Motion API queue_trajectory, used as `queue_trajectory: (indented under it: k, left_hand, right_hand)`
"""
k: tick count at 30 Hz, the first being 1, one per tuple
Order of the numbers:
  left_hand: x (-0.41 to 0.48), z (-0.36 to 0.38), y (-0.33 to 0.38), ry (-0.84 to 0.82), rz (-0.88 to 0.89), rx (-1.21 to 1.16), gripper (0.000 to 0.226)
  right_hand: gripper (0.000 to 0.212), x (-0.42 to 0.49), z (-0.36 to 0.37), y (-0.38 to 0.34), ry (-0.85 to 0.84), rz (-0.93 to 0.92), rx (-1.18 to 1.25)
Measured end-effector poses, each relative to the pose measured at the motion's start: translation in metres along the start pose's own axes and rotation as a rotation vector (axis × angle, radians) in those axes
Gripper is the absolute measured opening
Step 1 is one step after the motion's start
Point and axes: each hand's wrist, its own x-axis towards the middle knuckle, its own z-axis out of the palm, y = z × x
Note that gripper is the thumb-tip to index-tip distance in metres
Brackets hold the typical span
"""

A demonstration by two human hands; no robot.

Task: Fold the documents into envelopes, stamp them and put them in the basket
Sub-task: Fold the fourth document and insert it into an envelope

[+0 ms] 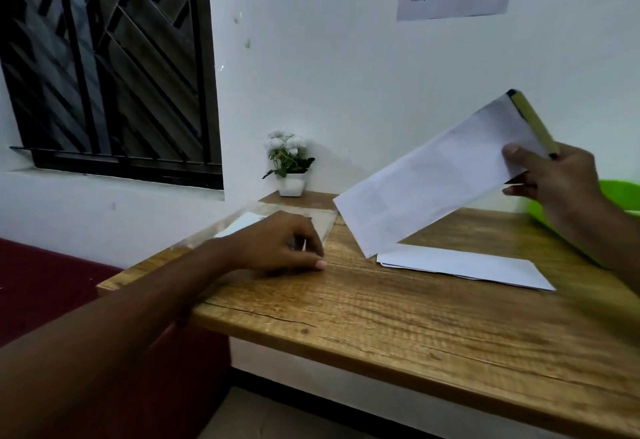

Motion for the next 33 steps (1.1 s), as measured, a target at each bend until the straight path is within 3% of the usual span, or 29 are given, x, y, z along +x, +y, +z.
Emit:
queue_trajectory:
  k: [4,6,9,12,14,18,21,25,33]
  left_hand:
    - [0.047,0.017,0.030,-0.068,0.017,-0.028,0.031]
    - [0.065,0.020,0.036,-0.051,-0.066,-0.139,0.039]
    - [0.093,0.024,0.037,0.064,-0.221,-0.225,0.038]
    - [0.120,0.024,0.033,0.279,-0.243,-0.149,0.030]
    - [0.138,0.023,0.031,0.375,-0.182,-0.087,0.036]
    - [0.170,0.031,0.040,0.311,-0.123,0.016,0.063]
    - [0.183,0.037,0.045,0.294,-0.058,0.037,0.049]
    - [0.177,0.033,0.045,0.501,0.075,0.013,0.042]
    - [0.152,0.017,0.033,0.442,0.170,0.005,0.054]
  right_hand:
    - [0.031,0.001,-0.008,0.017,0.038,0.078,0.021]
    - [0.025,0.001,-0.009,0.018,0.036,0.112,0.065]
    - [0.013,0.004,-0.017,0.022,0.018,0.148,0.124]
    - [0.012,0.008,-0.022,0.026,-0.005,0.180,0.143]
    - [0.017,0.009,-0.023,0.027,-0.017,0.193,0.150]
    - [0.025,0.011,-0.025,0.031,-0.019,0.211,0.162]
    - [0.027,0.011,-0.028,0.033,-0.054,0.242,0.175]
    - [0.002,0.011,-0.032,0.032,-0.110,0.257,0.171]
    - [0.016,0.002,-0.031,0.029,-0.165,0.291,0.110]
